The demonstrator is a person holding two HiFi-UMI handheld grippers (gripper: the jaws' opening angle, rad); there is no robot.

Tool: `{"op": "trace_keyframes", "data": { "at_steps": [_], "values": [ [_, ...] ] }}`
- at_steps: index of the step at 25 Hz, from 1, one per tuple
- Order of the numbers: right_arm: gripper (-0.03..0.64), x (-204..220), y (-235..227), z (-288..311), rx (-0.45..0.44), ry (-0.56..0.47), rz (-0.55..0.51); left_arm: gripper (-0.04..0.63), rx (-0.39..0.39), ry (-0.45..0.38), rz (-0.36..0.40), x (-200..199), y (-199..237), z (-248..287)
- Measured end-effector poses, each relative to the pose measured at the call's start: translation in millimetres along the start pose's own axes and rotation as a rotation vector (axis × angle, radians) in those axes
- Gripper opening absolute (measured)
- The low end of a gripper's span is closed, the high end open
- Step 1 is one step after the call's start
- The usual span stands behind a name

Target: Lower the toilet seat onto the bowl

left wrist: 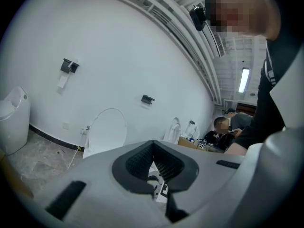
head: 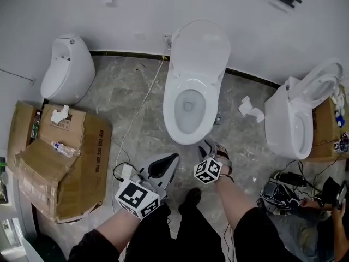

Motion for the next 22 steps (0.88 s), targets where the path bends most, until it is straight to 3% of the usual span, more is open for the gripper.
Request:
{"op": "trace_keyframes", "data": {
  "at_steps": [4,9,15,22],
  "values": [
    [0.17,-26.9,-27.3,-63.8,0.013,-0.016,0.12,0.014,0.001,0.013,-0.009,-22.4,-25.0,-18.5],
    [0.17,-61.9,-62.8,-140.2,0.063,-0.094,0.196,0.014,0.06,0.035,0.033,-53.6,-59.0,-32.8],
    [0.169,-92.9,-89.8,-208.4,0.071,-0.156,0.316,0.014,0.086,0.009,0.014,-84.6,-85.4,-47.5],
    [0.135,-118.2,-115.7,-284.0,0.049,-0.272,0.486,0.014,0.198,-0.007,0.044,-107.5,-127.5,-45.8]
  ]
}}
Point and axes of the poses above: the fingertips, and each gripper's own axes: z forward along the fingers, y to its left, x out of its underside, the point moved 7 cm from there along -z, backward along the fingers, and after that the axes turned 13 degrees about x, right-handed, at the moved point
